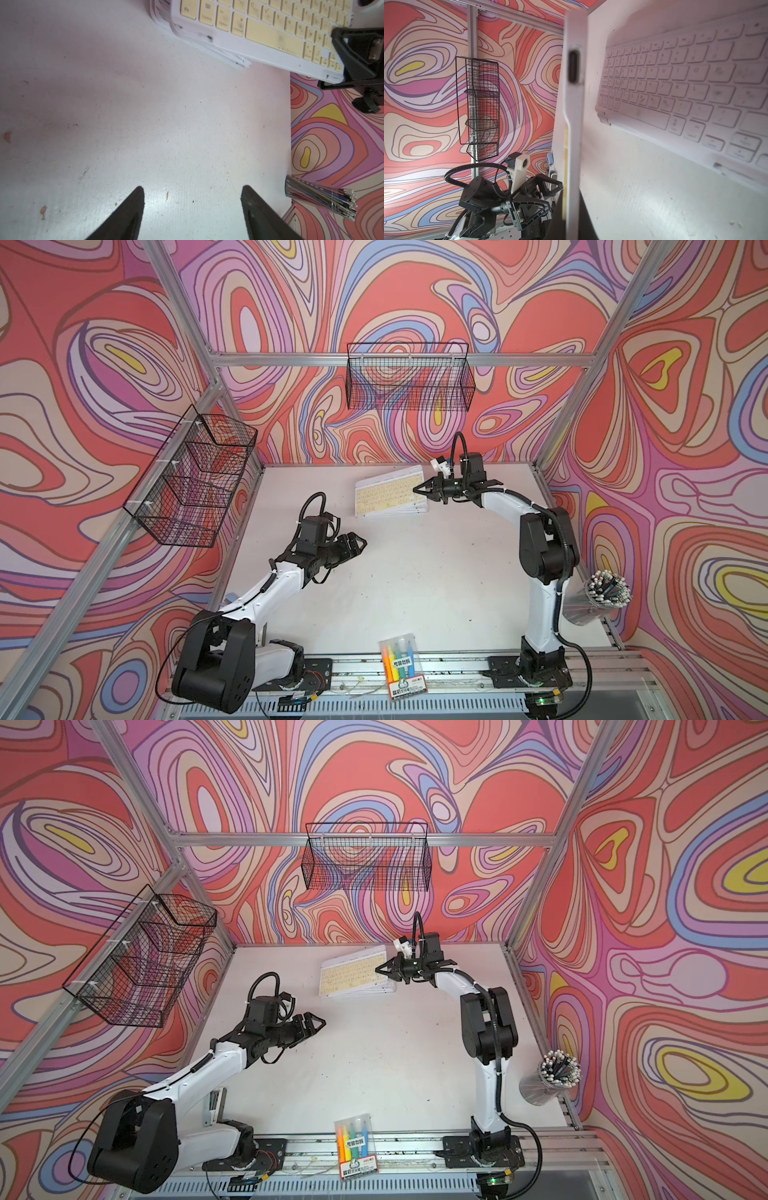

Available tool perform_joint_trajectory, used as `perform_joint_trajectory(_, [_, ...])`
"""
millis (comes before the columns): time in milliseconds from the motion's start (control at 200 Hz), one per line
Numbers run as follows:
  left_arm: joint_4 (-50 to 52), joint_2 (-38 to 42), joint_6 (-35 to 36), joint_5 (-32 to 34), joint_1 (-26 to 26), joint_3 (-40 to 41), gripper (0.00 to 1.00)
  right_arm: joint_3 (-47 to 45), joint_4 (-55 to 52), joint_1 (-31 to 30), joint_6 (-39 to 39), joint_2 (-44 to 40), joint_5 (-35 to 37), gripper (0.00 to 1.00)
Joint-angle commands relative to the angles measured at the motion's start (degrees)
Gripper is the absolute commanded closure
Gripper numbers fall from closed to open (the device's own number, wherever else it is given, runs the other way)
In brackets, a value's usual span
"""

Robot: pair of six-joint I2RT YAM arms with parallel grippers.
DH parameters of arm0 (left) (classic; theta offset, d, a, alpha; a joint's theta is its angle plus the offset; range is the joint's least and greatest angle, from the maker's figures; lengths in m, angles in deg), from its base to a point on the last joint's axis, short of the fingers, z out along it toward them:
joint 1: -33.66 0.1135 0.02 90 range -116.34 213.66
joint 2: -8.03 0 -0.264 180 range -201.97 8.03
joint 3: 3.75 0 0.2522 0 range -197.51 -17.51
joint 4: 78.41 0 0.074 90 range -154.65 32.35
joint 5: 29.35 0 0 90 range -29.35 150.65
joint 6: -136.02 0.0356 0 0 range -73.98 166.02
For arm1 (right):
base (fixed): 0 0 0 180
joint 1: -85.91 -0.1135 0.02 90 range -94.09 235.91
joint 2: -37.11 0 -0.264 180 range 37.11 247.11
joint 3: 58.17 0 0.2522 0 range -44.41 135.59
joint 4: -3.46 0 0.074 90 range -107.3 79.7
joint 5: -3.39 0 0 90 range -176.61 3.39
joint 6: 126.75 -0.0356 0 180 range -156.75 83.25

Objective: Stack the numeric keypads
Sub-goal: Pick up the numeric keypad from the center of the board, then place the numeric keypad at the numeric keypad.

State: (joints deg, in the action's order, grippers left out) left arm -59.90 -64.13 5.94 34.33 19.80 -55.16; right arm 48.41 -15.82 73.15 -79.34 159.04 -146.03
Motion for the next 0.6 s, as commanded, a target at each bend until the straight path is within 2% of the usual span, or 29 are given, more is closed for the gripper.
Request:
perform_joint_trajectory(0, [0.9, -0.9, 0.5, 0.0, 0.4, -1.5, 0.24, 3.3, 4.4, 0.3, -2.6, 3.1, -3.3, 1.0])
perform_joint_trajectory(255, [0.6, -1.6, 0.3, -0.2, 0.6, -1.3, 0.23, 6.0, 12.5, 1.3, -9.0, 9.9, -4.3, 1.0])
perform_joint_trajectory(591, [0.0, -2.3, 0.3, -0.6, 0.6, -1.0, 0.23, 6.7, 21.6, 3.5, -16.2, 14.4, -5.2, 1.0])
